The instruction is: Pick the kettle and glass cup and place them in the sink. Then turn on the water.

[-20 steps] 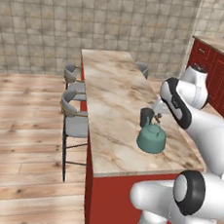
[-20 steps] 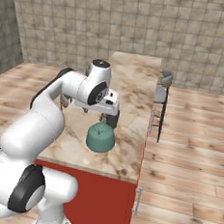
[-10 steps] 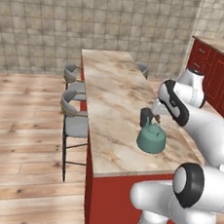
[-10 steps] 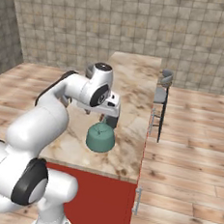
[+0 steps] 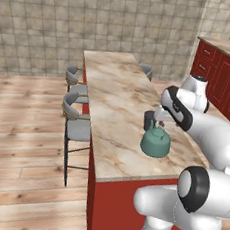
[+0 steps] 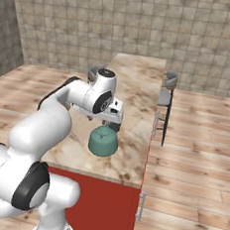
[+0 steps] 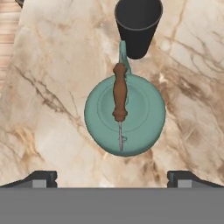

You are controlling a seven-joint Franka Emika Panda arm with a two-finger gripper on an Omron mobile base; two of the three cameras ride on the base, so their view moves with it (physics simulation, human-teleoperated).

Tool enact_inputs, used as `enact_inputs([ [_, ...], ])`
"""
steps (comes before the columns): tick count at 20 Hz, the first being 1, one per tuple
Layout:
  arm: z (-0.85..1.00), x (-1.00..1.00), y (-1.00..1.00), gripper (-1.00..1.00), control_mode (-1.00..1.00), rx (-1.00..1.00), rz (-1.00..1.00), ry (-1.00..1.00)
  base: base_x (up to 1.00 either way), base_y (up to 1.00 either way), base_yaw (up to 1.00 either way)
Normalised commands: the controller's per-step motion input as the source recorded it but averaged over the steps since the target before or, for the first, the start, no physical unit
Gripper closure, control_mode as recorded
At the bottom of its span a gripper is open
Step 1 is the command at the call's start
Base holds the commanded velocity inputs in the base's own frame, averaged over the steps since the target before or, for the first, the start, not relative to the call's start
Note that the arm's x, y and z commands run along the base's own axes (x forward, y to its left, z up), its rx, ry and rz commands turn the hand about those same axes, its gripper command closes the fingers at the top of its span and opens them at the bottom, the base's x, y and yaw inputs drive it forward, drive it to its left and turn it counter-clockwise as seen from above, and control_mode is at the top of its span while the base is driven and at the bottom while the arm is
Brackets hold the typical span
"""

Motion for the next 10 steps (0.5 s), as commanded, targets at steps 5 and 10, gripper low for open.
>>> enact_inputs([
  [5, -0.2, 0.02, 0.0, -1.0, -1.0, 0.0, 0.0, 0.0, 0.0, 0.0, 0.0],
  [10, -0.13, 0.08, 0.06, -1.0, -1.0, 0.0, 0.0, 0.0, 0.0, 0.0, 0.0],
])
